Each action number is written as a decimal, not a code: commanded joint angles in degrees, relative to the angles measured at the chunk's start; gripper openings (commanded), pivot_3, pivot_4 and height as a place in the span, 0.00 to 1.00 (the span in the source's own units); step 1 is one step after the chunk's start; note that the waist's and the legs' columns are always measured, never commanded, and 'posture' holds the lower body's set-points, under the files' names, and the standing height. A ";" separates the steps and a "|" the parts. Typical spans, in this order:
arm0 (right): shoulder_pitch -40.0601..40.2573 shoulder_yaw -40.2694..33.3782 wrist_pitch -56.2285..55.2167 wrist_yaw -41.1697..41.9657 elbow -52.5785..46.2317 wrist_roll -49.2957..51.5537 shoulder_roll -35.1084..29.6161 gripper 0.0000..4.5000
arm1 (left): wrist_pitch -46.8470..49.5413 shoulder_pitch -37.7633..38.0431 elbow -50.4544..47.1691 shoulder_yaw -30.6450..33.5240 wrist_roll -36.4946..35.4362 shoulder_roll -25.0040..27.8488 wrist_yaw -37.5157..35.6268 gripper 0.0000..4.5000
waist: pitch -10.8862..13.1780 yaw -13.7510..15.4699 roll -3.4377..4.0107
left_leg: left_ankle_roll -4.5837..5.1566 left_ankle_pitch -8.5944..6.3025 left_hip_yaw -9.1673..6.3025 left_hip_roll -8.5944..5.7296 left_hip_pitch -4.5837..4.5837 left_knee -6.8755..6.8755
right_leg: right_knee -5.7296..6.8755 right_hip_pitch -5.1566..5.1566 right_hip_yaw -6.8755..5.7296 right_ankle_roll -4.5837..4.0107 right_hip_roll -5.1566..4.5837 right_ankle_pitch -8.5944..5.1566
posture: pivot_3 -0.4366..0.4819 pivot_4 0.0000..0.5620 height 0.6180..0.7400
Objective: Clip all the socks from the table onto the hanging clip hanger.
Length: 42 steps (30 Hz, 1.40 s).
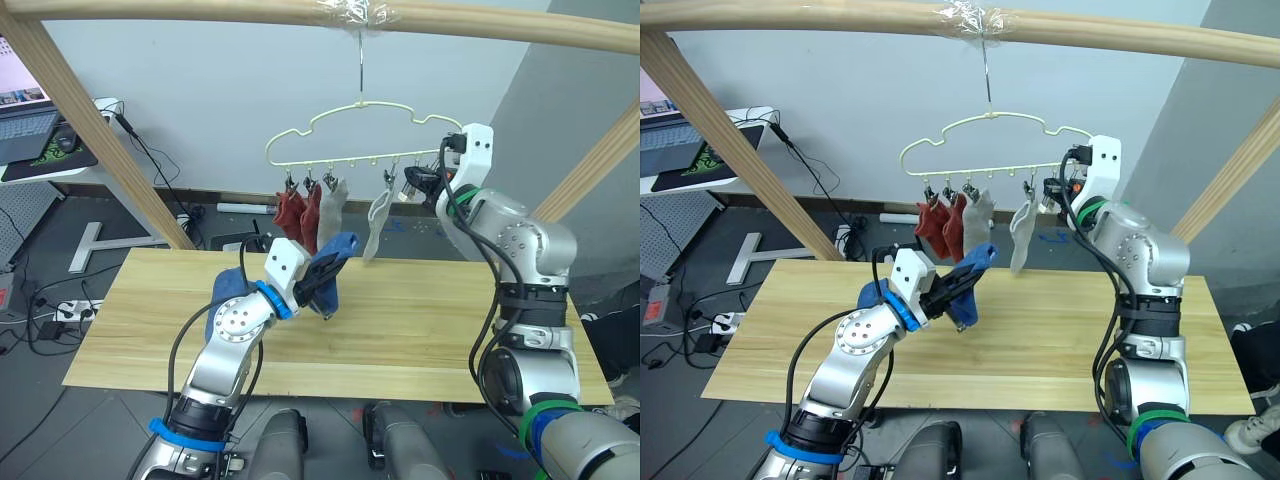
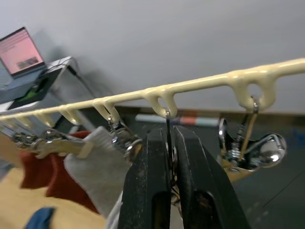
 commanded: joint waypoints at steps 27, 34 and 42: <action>-6.26 -16.37 22.88 -14.29 -4.55 12.65 6.63 0.00 | -10.85 -14.30 12.31 -4.91 6.98 -6.90 4.19 0.00 | 0.01 -0.59 0.01 | 0.01 0.00 -0.07 0.00 -0.08 -0.04 | -0.08 -0.02 -0.04 0.02 0.08 -0.01 | 0.39 0.43 1.00; -5.70 -15.90 22.78 -13.28 -4.28 12.70 6.18 0.00 | -11.74 -15.12 13.60 -5.67 8.14 -7.19 5.05 0.00 | 0.01 -0.85 0.01 | 0.01 0.00 -0.05 0.00 -0.08 -0.04 | -0.10 -0.02 -0.03 0.03 0.07 -0.01 | 0.39 0.44 1.00; -6.42 -17.35 22.56 -12.88 -3.30 13.21 5.83 0.38 | -11.50 -16.04 14.23 -5.80 8.64 -8.41 5.43 0.00 | 0.01 -1.07 0.01 | 0.01 0.00 -0.05 0.00 -0.09 -0.04 | -0.11 -0.02 -0.02 0.03 0.07 -0.01 | 0.39 0.44 1.00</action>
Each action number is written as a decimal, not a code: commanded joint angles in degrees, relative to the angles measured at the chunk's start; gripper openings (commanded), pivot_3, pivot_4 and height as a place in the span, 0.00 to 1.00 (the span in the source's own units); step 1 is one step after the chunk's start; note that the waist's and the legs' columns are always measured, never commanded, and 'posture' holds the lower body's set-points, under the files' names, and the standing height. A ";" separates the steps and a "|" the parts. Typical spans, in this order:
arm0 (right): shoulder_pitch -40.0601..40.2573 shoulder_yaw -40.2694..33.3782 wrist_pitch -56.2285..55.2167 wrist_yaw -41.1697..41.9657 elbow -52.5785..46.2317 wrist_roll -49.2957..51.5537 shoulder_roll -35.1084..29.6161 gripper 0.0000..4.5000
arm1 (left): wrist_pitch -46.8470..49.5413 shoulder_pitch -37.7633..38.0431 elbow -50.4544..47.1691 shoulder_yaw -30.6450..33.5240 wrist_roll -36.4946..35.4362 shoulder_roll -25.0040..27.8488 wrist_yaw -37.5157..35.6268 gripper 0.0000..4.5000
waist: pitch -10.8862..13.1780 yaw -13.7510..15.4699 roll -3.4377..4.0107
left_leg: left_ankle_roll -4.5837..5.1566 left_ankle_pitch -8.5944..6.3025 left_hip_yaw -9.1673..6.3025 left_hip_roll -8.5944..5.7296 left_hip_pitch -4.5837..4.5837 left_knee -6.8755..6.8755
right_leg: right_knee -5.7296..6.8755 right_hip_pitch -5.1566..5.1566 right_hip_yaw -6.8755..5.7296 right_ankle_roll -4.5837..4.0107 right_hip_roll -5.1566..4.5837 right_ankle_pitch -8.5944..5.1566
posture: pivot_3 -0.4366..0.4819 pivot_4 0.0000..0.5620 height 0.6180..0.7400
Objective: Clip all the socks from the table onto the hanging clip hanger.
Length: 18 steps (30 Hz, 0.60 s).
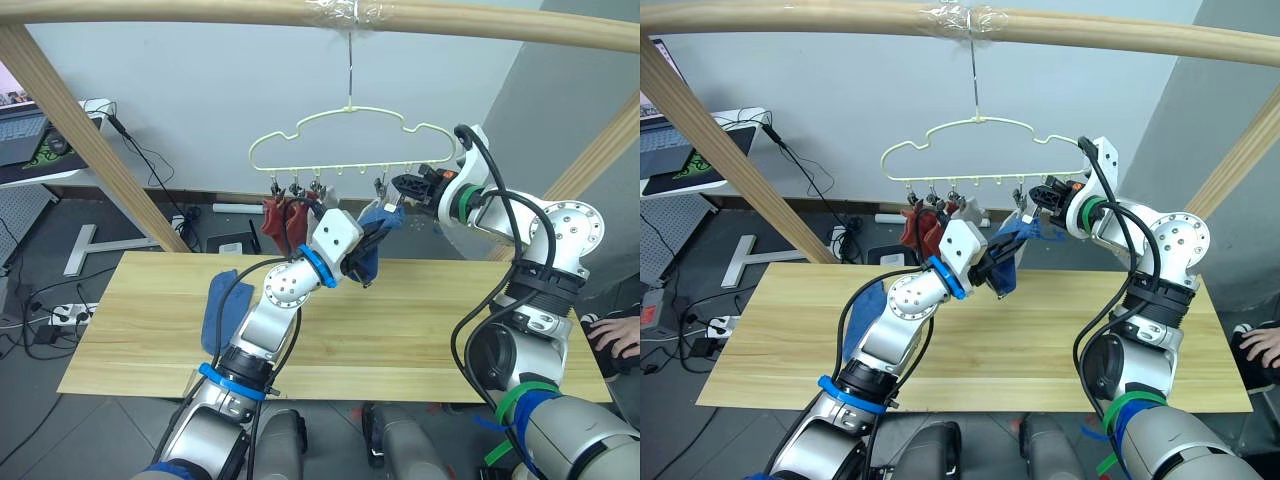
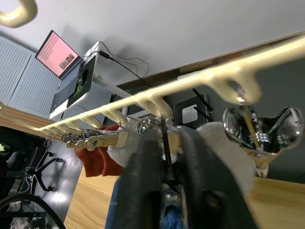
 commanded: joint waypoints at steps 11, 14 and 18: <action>-1.54 -0.54 -2.57 6.41 -0.80 4.13 -5.40 0.99 | 2.52 -2.37 0.56 0.04 -2.34 -3.51 -0.82 0.00 | 0.07 -0.36 0.09 | 0.00 0.00 0.01 -0.02 -0.01 -0.03 | -0.04 -0.01 0.01 0.00 0.02 0.00 | 0.39 0.44 1.00; 1.16 3.16 -6.05 9.80 -5.27 3.49 -8.60 0.99 | 8.91 -2.00 -0.47 2.86 -7.87 -6.48 -0.84 0.00 | 0.14 -0.38 0.19 | 0.00 0.00 0.02 -0.03 -0.04 -0.02 | -0.06 -0.02 0.01 0.01 0.02 0.00 | 0.38 0.44 1.00; 4.92 5.17 -7.22 10.55 -11.24 4.24 -9.29 1.00 | 14.90 -1.60 -2.15 5.09 -12.87 -8.63 -1.04 0.12 | 0.14 -0.53 0.19 | 0.01 -0.01 0.00 -0.08 -0.05 -0.04 | -0.10 -0.02 0.00 0.03 0.08 -0.01 | 0.37 0.43 1.00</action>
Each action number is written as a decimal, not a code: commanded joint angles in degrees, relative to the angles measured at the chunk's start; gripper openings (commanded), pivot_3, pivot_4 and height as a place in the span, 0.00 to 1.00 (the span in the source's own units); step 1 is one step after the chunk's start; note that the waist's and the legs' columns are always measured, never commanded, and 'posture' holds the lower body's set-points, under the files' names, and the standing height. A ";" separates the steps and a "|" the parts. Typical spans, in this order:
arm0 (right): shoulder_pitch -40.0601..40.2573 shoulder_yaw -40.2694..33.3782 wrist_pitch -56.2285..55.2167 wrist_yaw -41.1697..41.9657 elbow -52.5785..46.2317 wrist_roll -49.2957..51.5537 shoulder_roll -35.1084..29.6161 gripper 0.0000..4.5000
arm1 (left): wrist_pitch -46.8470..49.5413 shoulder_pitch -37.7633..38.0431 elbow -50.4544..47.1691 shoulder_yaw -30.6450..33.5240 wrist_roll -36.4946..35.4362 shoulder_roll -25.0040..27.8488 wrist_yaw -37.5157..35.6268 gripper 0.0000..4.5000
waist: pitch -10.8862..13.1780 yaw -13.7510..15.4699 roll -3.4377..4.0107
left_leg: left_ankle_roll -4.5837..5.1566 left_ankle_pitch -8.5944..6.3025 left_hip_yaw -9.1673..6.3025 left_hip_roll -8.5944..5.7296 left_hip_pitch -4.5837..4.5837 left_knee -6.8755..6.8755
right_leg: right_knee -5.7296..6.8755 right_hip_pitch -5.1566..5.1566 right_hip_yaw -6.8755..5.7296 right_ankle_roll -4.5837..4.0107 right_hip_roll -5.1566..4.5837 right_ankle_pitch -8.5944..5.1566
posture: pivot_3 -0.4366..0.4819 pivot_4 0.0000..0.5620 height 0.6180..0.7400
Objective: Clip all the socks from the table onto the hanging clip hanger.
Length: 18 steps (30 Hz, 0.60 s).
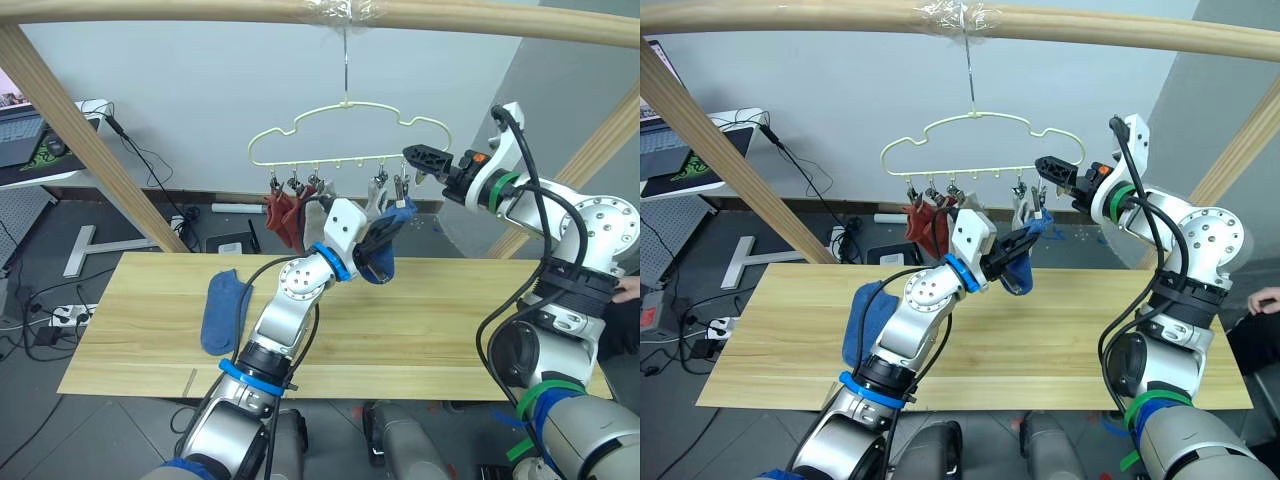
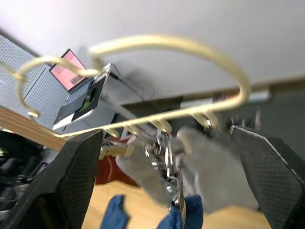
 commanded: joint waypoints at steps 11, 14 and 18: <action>9.95 5.62 -8.74 0.99 -12.00 -0.85 -2.43 1.00 | 13.94 1.27 -8.52 2.88 -12.14 -2.44 -1.80 0.87 | 0.00 -0.43 0.01 | 0.00 0.00 0.00 -0.03 0.02 0.05 | 0.06 0.00 0.04 0.01 0.08 0.00 | 0.36 0.42 1.00; 13.63 9.84 -15.51 2.74 -13.63 -5.36 -5.30 1.00 | 14.42 2.03 -9.35 2.92 -12.01 -1.36 -1.69 0.99 | 0.00 -0.42 0.01 | 0.00 0.00 -0.01 -0.05 0.02 0.04 | 0.03 0.00 0.03 0.01 0.07 0.00 | 0.36 0.41 1.00; 23.76 19.30 -28.19 5.21 -17.10 -14.73 -8.20 1.00 | 15.60 4.40 -13.13 4.45 -11.42 2.78 -0.99 0.99 | -0.01 -0.41 0.01 | -0.01 0.00 -0.05 -0.04 0.02 0.00 | -0.03 0.02 0.04 0.02 0.10 0.00 | 0.37 0.40 1.00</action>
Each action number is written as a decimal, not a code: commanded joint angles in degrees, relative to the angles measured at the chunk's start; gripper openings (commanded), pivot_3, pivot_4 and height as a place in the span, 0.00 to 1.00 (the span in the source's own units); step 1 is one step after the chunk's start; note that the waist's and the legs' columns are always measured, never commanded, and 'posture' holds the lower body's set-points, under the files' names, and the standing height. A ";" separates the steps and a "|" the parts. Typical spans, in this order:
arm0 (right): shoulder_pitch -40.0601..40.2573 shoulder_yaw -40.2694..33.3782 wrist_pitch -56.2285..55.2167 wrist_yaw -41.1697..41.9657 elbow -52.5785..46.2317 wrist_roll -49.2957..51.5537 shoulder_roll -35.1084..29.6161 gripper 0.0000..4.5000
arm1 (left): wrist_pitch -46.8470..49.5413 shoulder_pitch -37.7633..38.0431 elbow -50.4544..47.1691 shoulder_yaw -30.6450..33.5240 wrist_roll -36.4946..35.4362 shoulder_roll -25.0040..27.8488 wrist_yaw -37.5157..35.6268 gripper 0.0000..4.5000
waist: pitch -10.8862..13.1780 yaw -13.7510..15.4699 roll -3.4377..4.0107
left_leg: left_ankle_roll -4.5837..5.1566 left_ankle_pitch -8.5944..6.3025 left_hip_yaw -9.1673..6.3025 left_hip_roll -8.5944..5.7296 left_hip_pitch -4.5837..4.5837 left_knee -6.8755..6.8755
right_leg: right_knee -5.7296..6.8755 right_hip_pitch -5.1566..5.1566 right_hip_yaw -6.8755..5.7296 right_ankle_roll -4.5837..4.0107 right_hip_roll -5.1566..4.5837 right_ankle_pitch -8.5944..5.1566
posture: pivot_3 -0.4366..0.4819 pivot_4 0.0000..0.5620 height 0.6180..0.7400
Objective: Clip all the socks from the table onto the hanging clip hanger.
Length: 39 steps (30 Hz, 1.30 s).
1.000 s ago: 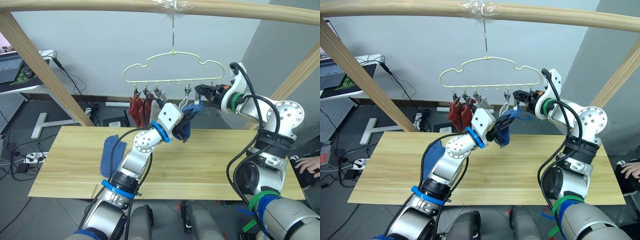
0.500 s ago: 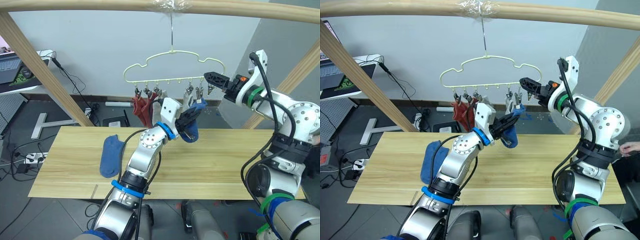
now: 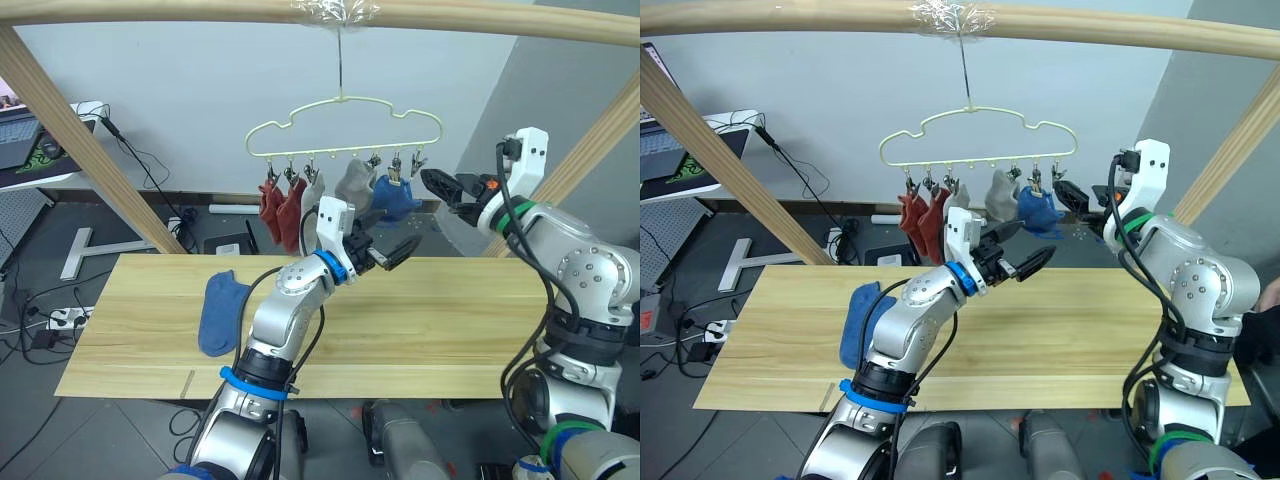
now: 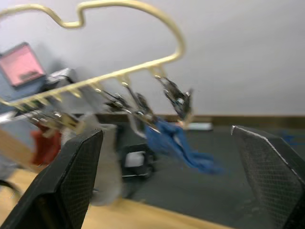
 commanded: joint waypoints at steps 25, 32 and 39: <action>-0.77 13.35 -32.03 -4.85 11.38 -22.88 10.46 0.54 | 9.15 -0.52 -19.69 9.37 -8.44 18.11 -2.64 1.00 | 0.02 0.35 0.01 | -0.02 0.02 0.09 0.03 0.07 0.13 | 0.18 0.00 0.12 0.03 -0.09 0.03 | 0.45 0.41 1.00; -2.67 12.93 -33.99 -6.23 16.66 -24.68 11.91 0.54 | 9.62 -1.75 -19.83 9.84 -9.12 18.93 -3.20 1.00 | 0.02 0.69 0.01 | -0.02 0.02 0.02 0.07 0.05 0.04 | 0.17 -0.03 0.06 0.02 -0.03 0.02 | 0.46 0.41 1.00; -5.34 12.52 -36.59 -6.96 22.18 -26.36 12.34 0.54 | 9.67 -2.15 -19.75 9.68 -9.67 19.15 -2.90 1.00 | 0.02 0.74 0.01 | -0.02 0.02 0.06 0.06 0.06 0.11 | 0.21 -0.02 0.11 0.02 -0.07 0.03 | 0.47 0.41 1.00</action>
